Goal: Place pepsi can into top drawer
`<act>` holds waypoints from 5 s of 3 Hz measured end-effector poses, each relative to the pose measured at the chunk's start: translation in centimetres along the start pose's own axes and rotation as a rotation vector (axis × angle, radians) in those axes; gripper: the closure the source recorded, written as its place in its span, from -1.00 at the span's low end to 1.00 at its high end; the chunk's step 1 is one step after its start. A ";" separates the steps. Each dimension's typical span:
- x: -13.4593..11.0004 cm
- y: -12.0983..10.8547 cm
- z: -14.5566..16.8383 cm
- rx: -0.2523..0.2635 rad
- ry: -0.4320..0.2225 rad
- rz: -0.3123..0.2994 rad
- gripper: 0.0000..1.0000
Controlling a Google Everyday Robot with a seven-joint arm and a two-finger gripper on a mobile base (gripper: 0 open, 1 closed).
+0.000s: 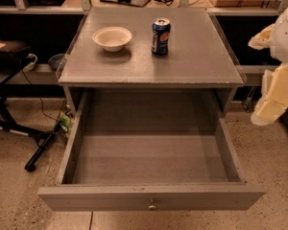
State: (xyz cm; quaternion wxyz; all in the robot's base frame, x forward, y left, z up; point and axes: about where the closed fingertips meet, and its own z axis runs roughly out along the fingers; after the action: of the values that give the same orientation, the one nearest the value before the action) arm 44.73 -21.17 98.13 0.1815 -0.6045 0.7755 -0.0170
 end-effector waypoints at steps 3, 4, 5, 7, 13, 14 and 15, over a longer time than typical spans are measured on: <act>-3.0 -3.9 2.7 -0.150 -0.397 -0.002 -1.00; -3.0 -3.9 2.8 -0.146 -0.399 0.001 -1.00; -2.7 -4.4 3.5 -0.070 -0.433 0.054 -1.00; -4.4 -10.7 7.4 0.110 -0.513 0.147 -1.00; -14.2 -22.1 14.0 0.087 -0.557 -0.015 -1.00; -14.4 -22.4 14.9 0.078 -0.565 -0.009 -1.00; -14.7 -23.4 15.8 0.080 -0.571 -0.020 -1.00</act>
Offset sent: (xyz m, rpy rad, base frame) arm 0.0472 0.0217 -0.0017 0.4922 0.0753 0.2277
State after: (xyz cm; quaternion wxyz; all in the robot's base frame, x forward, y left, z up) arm 74.22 -10.56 92.98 0.4159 -0.5850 0.6856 0.1216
